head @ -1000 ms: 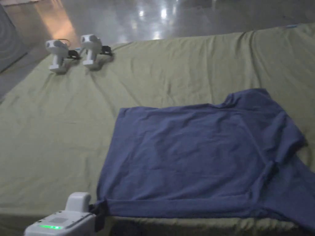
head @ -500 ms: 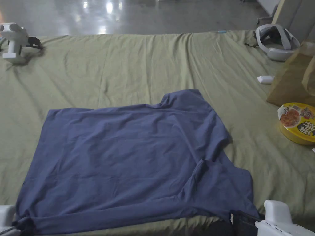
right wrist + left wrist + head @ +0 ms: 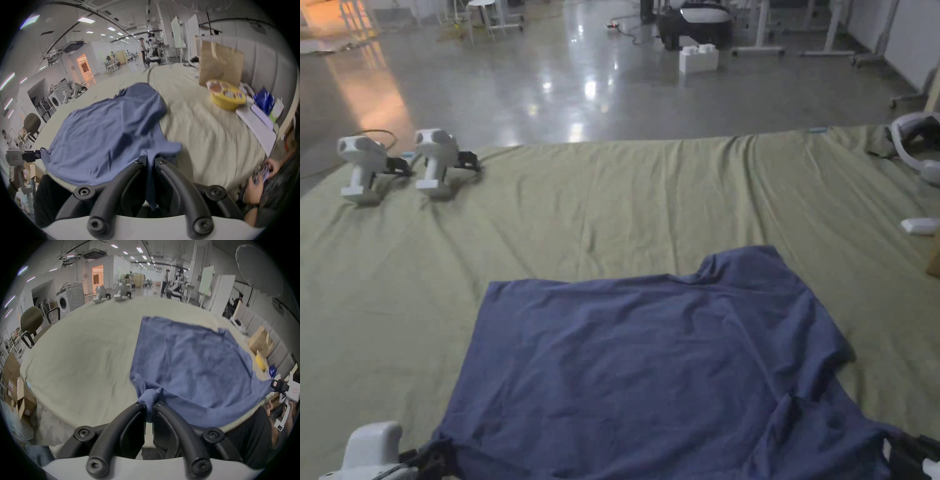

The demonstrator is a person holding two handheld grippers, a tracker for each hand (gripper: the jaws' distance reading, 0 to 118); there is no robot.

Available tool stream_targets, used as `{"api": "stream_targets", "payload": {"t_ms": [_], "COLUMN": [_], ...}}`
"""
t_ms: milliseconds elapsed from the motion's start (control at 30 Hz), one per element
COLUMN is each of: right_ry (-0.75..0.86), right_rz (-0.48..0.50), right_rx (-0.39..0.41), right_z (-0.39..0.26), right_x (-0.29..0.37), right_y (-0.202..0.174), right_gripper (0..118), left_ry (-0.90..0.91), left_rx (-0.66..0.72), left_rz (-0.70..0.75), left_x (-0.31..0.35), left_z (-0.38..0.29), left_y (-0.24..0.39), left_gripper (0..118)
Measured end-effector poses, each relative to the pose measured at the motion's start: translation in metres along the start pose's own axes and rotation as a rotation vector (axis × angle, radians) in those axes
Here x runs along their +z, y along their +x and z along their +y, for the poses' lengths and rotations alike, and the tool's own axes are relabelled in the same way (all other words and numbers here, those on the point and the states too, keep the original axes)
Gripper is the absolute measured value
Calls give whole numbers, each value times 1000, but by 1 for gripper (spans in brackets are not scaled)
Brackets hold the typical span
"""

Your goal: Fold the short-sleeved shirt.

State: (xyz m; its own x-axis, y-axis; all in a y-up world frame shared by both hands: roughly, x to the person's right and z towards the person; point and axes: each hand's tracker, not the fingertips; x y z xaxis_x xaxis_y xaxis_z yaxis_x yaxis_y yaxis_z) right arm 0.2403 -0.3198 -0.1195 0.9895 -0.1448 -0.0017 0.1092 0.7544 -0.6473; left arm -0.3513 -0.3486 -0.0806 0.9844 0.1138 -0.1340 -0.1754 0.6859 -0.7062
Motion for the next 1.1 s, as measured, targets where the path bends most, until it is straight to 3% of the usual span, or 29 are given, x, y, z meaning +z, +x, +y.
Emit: {"api": "stream_targets", "payload": {"t_ms": [300, 533, 567, 600, 633, 667, 900, 1100], "right_ry": [27, -33, -50, -74, -119, -113, 136, 361], "right_rz": [-108, -161, -151, -142, -129, -128, 8, 168], "right_rx": [20, -6, -12, -20, -28, -28, 102, 107], "right_z": [102, 129, 128, 127, 126, 124, 111, 91], "right_x": [-107, -193, -200, -206, -209, -207, -83, 50], "right_y": [-14, -3, 1, 5, 8, 11, -18, -67], "right_gripper": [11, 12, 18, 39, 75, 97, 96, 96], "left_ry": [32, 25, 28, 16, 17, 38, 279, 571], "left_rx": [96, 169, 162, 156, 155, 145, -63, -164], "left_rz": [6, -17, -11, -2, -7, -34, -132, -89], "left_x": [-82, -153, -156, -158, -155, -147, -15, 124], "left_z": [93, 120, 120, 120, 119, 118, 106, 93], "left_y": [-3, -2, -1, -1, -1, -2, 15, 54], "left_gripper": [10, 14, 39, 81, 105, 105, 105, 104]}}
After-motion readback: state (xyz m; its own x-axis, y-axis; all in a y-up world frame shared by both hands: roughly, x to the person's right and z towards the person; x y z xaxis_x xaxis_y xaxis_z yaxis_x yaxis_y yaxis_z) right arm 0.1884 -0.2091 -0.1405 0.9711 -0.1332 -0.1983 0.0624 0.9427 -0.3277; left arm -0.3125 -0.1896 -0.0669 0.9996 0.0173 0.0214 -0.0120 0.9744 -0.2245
